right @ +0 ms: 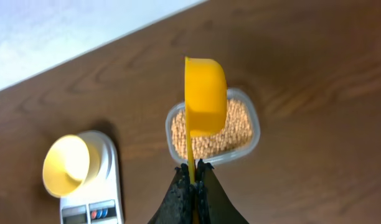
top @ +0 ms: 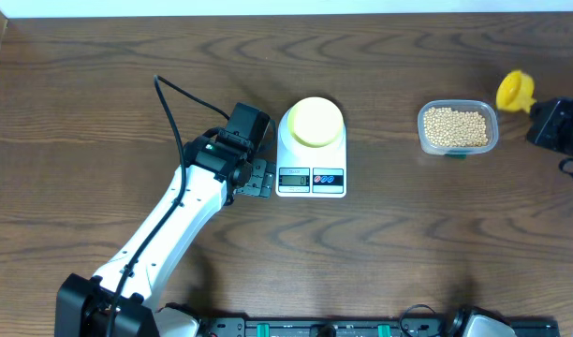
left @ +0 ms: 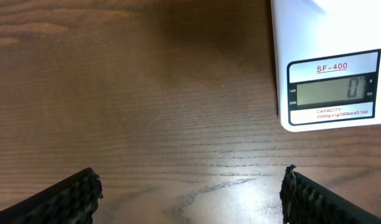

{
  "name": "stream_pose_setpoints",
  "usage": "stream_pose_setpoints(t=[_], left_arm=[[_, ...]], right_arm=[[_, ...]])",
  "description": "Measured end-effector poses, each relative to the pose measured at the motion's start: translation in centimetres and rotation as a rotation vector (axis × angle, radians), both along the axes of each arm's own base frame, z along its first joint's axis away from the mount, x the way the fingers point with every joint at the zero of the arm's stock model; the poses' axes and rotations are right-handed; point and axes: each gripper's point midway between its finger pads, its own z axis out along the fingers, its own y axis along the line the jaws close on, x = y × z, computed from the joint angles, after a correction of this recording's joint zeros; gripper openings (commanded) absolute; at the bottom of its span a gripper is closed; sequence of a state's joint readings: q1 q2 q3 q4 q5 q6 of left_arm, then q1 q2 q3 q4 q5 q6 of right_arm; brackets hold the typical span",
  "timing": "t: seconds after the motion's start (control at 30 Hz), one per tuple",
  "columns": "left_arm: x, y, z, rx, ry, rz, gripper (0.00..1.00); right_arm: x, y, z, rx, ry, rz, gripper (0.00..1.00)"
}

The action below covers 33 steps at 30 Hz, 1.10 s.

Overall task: Scoop item into bowl and weigh 50g on scale
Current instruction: 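Pull the left gripper back in front of the scale display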

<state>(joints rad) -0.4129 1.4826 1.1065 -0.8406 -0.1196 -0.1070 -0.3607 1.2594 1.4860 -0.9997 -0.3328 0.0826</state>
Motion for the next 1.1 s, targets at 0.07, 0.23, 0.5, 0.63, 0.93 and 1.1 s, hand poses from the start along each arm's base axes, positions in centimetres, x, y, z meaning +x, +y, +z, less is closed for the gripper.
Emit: stream_pose_setpoints(t=[0.07, 0.23, 0.5, 0.63, 0.93, 1.1], left_arm=[[0.2, -0.1, 0.0, -0.002, -0.007, 0.000, 0.95], [2.0, -0.8, 0.7, -0.030, -0.088, -0.001, 0.94], [2.6, -0.9, 1.0, -0.037, -0.113, 0.000, 0.94], [2.6, -0.9, 1.0, -0.037, -0.113, 0.000, 0.94], [3.4, -1.4, 1.3, -0.059, -0.149, -0.001, 0.94], [2.7, -3.4, 1.2, -0.165, -0.106, -0.043, 0.94]], right_arm=[[0.5, -0.3, 0.6, -0.014, -0.031, -0.002, 0.01], [1.5, -0.7, 1.2, -0.036, -0.073, -0.005, 0.01], [2.5, -1.2, -0.5, -0.020, -0.025, -0.006, 0.01], [2.8, -1.2, -1.0, -0.015, -0.009, -0.007, 0.01], [2.7, -0.4, -0.9, 0.020, -0.016, 0.030, 0.01], [2.4, 1.0, -1.0, 0.080, -0.010, 0.082, 0.01]])
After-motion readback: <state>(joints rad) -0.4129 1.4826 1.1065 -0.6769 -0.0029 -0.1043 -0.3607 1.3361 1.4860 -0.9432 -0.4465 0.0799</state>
